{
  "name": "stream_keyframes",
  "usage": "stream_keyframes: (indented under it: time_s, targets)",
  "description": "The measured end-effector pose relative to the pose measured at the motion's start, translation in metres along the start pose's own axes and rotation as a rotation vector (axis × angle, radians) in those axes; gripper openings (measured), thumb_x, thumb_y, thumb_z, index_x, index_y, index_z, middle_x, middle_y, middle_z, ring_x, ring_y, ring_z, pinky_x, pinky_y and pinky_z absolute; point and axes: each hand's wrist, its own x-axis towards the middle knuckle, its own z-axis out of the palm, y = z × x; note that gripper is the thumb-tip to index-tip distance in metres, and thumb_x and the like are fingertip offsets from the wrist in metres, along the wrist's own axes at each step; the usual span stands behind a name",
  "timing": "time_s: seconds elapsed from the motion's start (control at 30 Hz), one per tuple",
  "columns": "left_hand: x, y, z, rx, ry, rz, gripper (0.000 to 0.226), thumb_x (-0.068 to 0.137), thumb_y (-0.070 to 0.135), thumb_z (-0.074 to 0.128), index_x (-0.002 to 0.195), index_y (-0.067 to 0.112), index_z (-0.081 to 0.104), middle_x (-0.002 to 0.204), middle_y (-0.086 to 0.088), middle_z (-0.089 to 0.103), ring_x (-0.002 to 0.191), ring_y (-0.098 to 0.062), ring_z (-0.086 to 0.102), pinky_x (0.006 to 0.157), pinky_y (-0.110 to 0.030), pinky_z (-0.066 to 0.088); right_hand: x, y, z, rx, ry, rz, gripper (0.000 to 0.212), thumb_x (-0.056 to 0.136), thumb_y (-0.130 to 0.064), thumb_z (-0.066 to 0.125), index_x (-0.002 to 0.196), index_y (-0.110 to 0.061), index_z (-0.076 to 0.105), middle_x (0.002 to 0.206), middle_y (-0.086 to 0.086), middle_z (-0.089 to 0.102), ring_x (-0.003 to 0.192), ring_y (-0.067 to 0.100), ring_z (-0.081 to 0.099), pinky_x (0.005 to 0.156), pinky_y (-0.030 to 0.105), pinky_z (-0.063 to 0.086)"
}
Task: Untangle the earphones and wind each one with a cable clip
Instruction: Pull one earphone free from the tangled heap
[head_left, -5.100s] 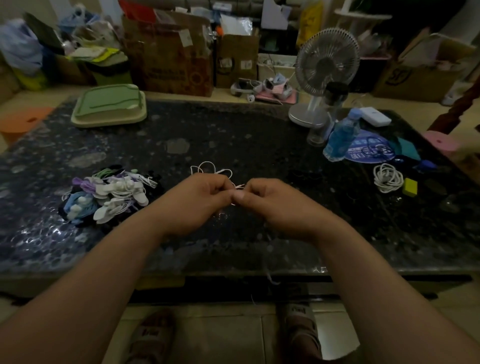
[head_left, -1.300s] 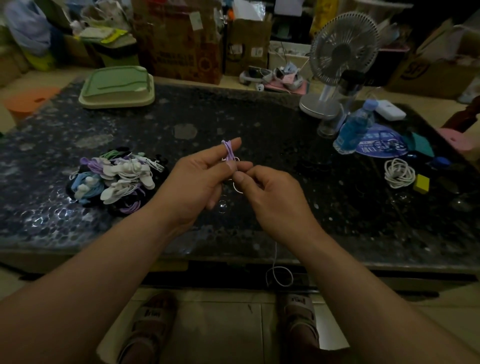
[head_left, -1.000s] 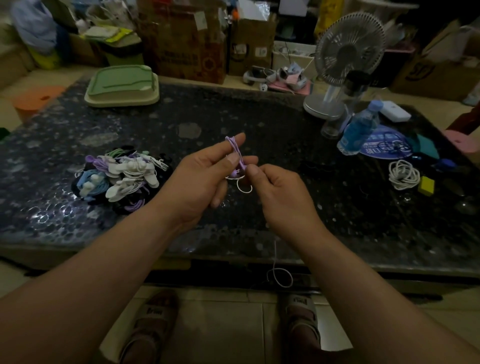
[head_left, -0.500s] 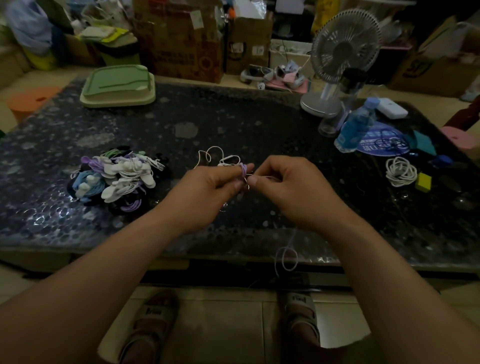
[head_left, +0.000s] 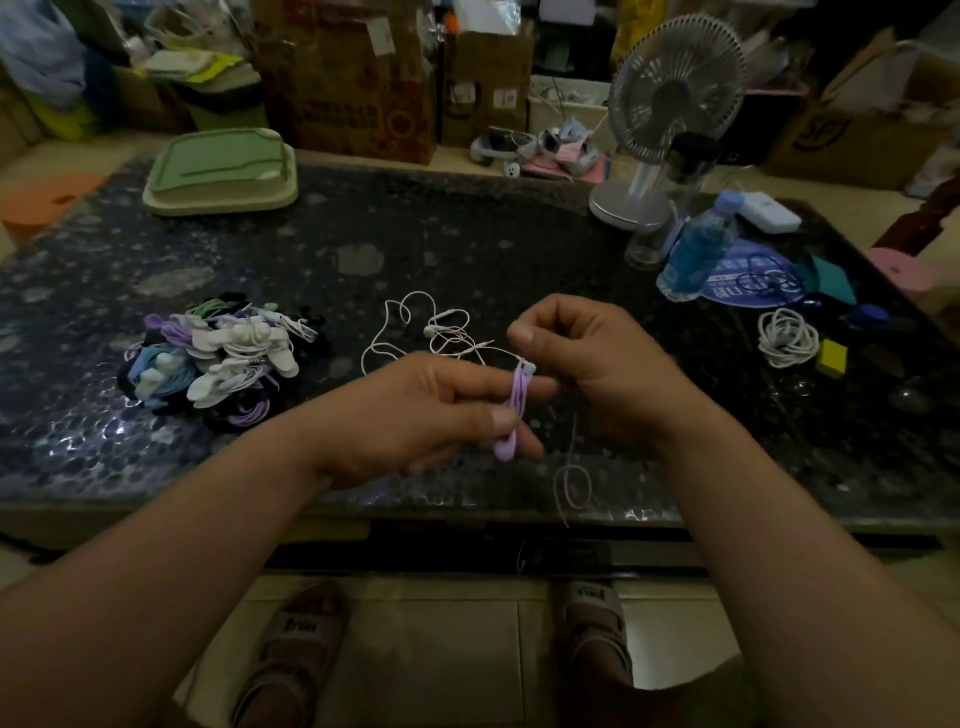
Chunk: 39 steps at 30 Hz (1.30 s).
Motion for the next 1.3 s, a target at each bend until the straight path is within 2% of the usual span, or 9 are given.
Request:
stream_keyframes:
  time_s: [0.1, 0.27, 0.53, 0.8, 0.87, 0.93, 1.03, 1.13, 1.3]
  targets:
    - [0.001, 0.002, 0.000, -0.237, 0.090, 0.040, 0.038, 0.095, 0.022, 0.058, 0.131, 0.022, 0.068, 0.102, -0.007, 0.079, 0.036, -0.003, 0.033, 0.042, -0.019, 0.023, 0.001, 0.010, 0.017, 0.223, -0.068, 0.096, 0.015, 0.101, -0.020, 0.062, 0.087, -0.014, 0.066, 0.073, 0.013, 0.061, 0.058, 0.018, 0.045, 0.045, 0.022, 0.032]
    - [0.010, -0.004, -0.011, -0.400, 0.397, 0.048, 0.036, 0.106, 0.012, 0.050, 0.137, 0.024, 0.064, 0.108, -0.007, 0.078, 0.034, -0.002, 0.029, 0.039, -0.015, 0.021, -0.007, 0.018, 0.043, -0.051, -0.047, 0.083, 0.030, 0.108, -0.037, 0.054, 0.091, -0.020, 0.073, 0.060, -0.005, 0.061, 0.056, 0.005, 0.047, 0.051, 0.030, 0.040]
    - [0.012, -0.001, -0.008, -0.318, 0.585, 0.018, 0.039, 0.107, 0.001, 0.046, 0.144, 0.003, 0.055, 0.127, -0.018, 0.069, 0.038, 0.002, 0.054, 0.040, -0.006, 0.037, -0.022, 0.016, 0.053, -0.530, 0.007, -0.160, 0.026, 0.105, -0.031, 0.057, 0.088, -0.016, 0.069, 0.074, 0.003, 0.063, 0.064, 0.012, 0.055, 0.066, 0.043, 0.049]
    - [0.015, -0.006, -0.004, -0.384, 0.632, -0.012, 0.026, 0.108, 0.011, 0.049, 0.129, 0.014, 0.065, 0.129, -0.014, 0.070, 0.047, 0.004, 0.063, 0.034, -0.012, 0.028, -0.023, 0.013, 0.056, -0.979, 0.007, -0.374, 0.024, 0.106, -0.041, 0.044, 0.105, -0.031, 0.066, 0.092, -0.008, 0.066, 0.082, 0.017, 0.062, 0.072, 0.044, 0.054]
    - [0.019, -0.008, -0.002, -0.401, 0.631, -0.020, 0.023, 0.107, 0.011, 0.052, 0.103, 0.020, 0.073, 0.140, -0.012, 0.064, 0.092, 0.002, 0.068, 0.039, -0.009, 0.035, -0.023, 0.010, 0.058, -1.049, -0.025, -0.394, 0.025, 0.107, -0.040, 0.043, 0.112, -0.031, 0.066, 0.098, -0.006, 0.068, 0.087, 0.019, 0.064, 0.074, 0.043, 0.055]
    - [0.024, -0.017, -0.001, -0.373, 0.623, -0.015, 0.031, 0.105, 0.014, 0.059, 0.089, 0.028, 0.081, 0.141, -0.006, 0.065, 0.116, -0.020, 0.063, 0.057, -0.010, 0.051, -0.021, 0.011, 0.060, -1.096, -0.037, -0.425, 0.024, 0.106, -0.038, 0.045, 0.111, -0.030, 0.066, 0.100, -0.005, 0.068, 0.088, 0.022, 0.065, 0.074, 0.044, 0.055]
    - [0.028, -0.029, 0.000, -0.367, 0.629, 0.034, 0.025, 0.102, 0.011, 0.063, 0.101, 0.028, 0.082, 0.125, -0.006, 0.075, 0.111, -0.015, 0.073, 0.090, -0.023, 0.058, -0.017, 0.015, 0.056, -1.036, -0.052, -0.409, 0.021, 0.104, -0.037, 0.048, 0.105, -0.029, 0.068, 0.096, -0.007, 0.067, 0.086, 0.019, 0.064, 0.073, 0.043, 0.055]
    - [0.030, -0.036, -0.001, -0.306, 0.647, 0.043, 0.028, 0.100, 0.006, 0.064, 0.126, 0.013, 0.072, 0.107, -0.003, 0.080, 0.098, -0.009, 0.074, 0.085, -0.020, 0.057, -0.012, 0.020, 0.041, -0.898, 0.001, -0.353, 0.020, 0.100, -0.041, 0.055, 0.102, -0.029, 0.070, 0.091, -0.010, 0.069, 0.085, 0.013, 0.065, 0.075, 0.042, 0.055]
    - [0.024, -0.038, -0.008, 0.026, 0.534, 0.043, 0.023, 0.101, 0.008, 0.064, 0.118, 0.015, 0.078, 0.111, -0.002, 0.079, 0.101, -0.003, 0.072, 0.083, -0.016, 0.055, -0.007, 0.018, 0.023, -0.740, 0.056, -0.233, 0.013, 0.097, -0.039, 0.067, 0.097, -0.031, 0.076, 0.086, -0.015, 0.071, 0.080, 0.006, 0.066, 0.076, 0.040, 0.058]
